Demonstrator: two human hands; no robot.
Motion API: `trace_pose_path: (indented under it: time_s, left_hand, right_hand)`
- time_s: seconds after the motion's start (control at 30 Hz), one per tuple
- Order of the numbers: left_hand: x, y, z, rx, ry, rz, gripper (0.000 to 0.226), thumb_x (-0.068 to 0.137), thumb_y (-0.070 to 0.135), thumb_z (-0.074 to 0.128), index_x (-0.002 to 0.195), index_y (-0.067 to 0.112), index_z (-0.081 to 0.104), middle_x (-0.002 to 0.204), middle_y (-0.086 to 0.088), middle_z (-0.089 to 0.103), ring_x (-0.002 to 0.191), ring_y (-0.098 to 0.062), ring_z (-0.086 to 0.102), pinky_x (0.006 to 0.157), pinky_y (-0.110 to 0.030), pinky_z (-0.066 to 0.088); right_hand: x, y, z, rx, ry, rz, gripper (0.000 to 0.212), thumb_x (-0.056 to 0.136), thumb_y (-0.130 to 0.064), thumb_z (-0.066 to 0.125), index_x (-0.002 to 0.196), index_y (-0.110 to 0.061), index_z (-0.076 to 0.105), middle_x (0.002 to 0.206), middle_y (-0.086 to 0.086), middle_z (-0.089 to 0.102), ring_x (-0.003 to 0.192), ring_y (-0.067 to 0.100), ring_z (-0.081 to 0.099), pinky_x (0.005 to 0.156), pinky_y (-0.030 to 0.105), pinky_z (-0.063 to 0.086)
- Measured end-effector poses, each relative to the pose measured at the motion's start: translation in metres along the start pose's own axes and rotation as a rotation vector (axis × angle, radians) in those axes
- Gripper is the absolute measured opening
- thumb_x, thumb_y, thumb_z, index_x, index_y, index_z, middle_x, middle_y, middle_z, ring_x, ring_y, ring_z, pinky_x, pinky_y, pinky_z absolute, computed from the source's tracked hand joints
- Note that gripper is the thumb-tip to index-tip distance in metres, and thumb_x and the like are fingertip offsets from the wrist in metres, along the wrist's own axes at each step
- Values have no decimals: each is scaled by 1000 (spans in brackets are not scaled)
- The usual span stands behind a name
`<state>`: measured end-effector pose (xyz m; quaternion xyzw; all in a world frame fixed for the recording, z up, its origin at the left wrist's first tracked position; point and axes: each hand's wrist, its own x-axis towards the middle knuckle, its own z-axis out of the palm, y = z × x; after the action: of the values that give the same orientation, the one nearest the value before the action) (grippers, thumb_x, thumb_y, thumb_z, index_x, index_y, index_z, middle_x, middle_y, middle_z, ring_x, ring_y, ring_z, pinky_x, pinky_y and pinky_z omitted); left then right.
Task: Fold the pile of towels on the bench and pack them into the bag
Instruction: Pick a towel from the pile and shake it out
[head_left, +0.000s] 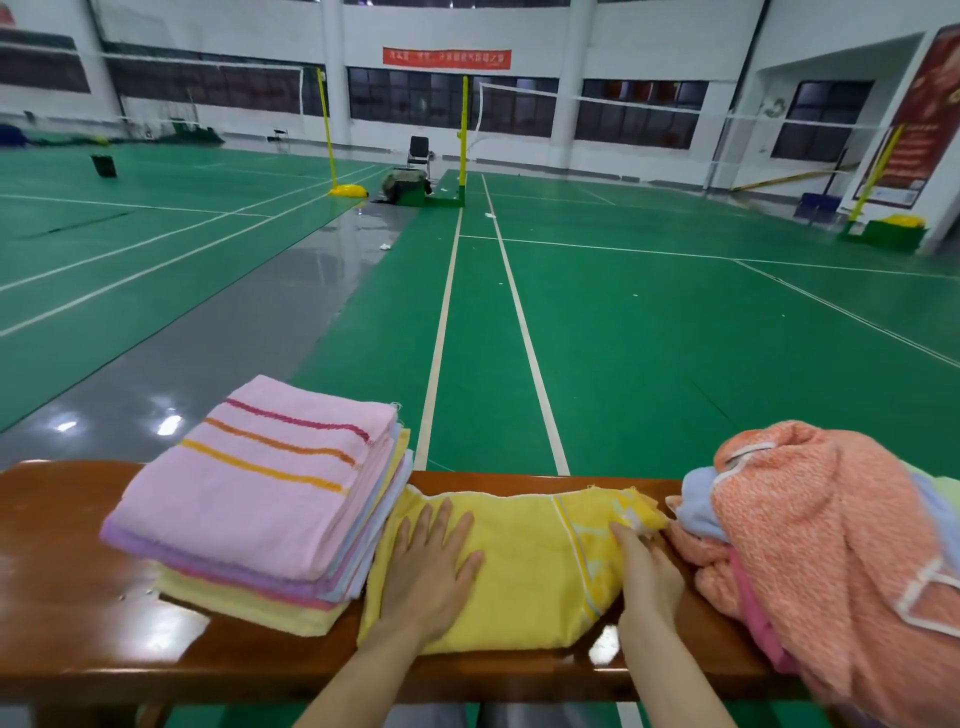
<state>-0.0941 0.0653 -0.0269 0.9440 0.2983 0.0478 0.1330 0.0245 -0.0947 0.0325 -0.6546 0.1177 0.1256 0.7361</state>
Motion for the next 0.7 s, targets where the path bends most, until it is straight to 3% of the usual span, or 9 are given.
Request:
trace_pose_path:
  time_s: [0.07,0.13,0.2,0.37,0.5,0.57,0.63,0.67,0.7]
  left_hand:
    - [0,0,0,3,-3,2,121,42,74,-45,148,36,-3,157,5,-12,144,-16,-13,111,-33,-15]
    - [0,0,1,8,-10,5,120,42,74,-45,148,36,-3,157,4,-12,144,-17,-13,111,-33,-15]
    - [0,-1,2,6,-23,10,118,43,75,-44,148,38,-4,157,5,-13,144,-17,-15,111,-33,-16]
    - [-3,-10,-5,-21,-98,83,116,42,77,-43,146,41,-5,155,11,-17,141,-10,-20,109,-30,-18]
    - [-9,-16,-2,87,-68,47,119,41,71,-48,147,38,-8,153,13,-18,143,-17,-18,109,-34,-19]
    - [-12,-7,-2,79,-64,53,106,53,72,-39,148,38,-7,152,13,-19,143,-20,-19,112,-38,-17]
    - [-12,12,1,78,-88,102,93,64,69,-28,148,37,-4,153,12,-16,143,-23,-19,114,-42,-15]
    - [-11,25,2,62,-104,136,95,62,68,-29,148,37,-3,155,10,-14,143,-23,-18,113,-42,-16]
    - [-10,39,5,28,-130,156,101,57,68,-32,148,37,-3,156,8,-12,144,-22,-18,112,-41,-17]
  right_hand:
    - [-4,10,5,-76,-11,-76,36,92,-23,55,124,-7,54,127,16,56,102,29,52,89,36,38]
    - [-6,16,11,-122,27,-150,65,87,-32,63,142,-10,35,141,12,44,123,32,46,100,38,34]
    - [-3,17,14,-135,78,-169,83,78,-32,73,144,-9,28,143,12,41,129,32,41,105,38,31]
    - [3,11,13,-59,159,-13,47,99,-30,40,135,1,42,135,20,49,120,38,47,99,40,35]
    - [-5,-8,17,127,27,-94,38,99,-34,39,122,-7,52,115,9,57,96,27,58,86,34,45]
    - [-3,-18,20,198,-26,-152,29,98,-38,40,112,-15,53,115,7,58,84,16,59,79,29,51]
    - [-1,-28,22,193,-70,-252,51,89,-58,45,110,-12,55,117,8,60,87,15,62,80,28,53]
    - [-1,-32,22,138,-107,-307,68,81,-68,47,113,-9,57,118,9,61,94,18,61,85,31,51]
    - [-3,-34,21,53,-155,-379,72,81,-69,46,114,-6,57,116,9,61,98,20,59,87,29,46]
